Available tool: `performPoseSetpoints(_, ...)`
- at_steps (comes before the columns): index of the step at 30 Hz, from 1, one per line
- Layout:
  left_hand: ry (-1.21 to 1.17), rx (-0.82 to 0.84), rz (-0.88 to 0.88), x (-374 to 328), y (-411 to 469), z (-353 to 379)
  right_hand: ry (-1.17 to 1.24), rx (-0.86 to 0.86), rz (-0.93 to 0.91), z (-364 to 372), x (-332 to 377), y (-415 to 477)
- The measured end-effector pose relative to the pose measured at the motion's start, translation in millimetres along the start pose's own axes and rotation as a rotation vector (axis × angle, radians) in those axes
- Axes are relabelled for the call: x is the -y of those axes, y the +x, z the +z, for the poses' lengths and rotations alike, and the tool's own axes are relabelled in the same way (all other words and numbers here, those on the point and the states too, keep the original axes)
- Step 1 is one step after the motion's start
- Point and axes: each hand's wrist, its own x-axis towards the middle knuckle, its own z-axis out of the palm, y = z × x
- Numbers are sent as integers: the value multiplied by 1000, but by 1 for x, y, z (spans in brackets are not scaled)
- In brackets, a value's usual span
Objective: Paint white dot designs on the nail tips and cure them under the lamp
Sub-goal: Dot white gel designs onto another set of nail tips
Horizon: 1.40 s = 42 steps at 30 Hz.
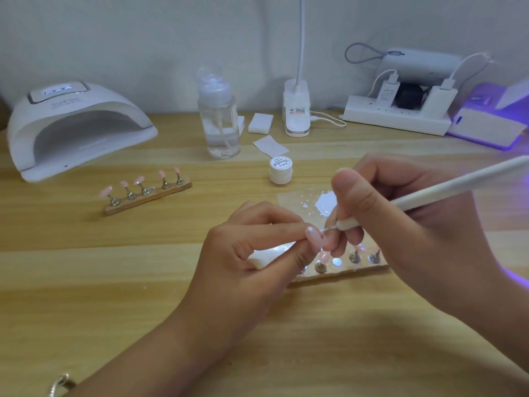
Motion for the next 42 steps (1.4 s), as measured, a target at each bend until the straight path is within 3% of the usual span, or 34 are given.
performPoseSetpoints(42, 32, 16, 2, -1, 0, 0, -66, 52, 48, 3, 0, 0)
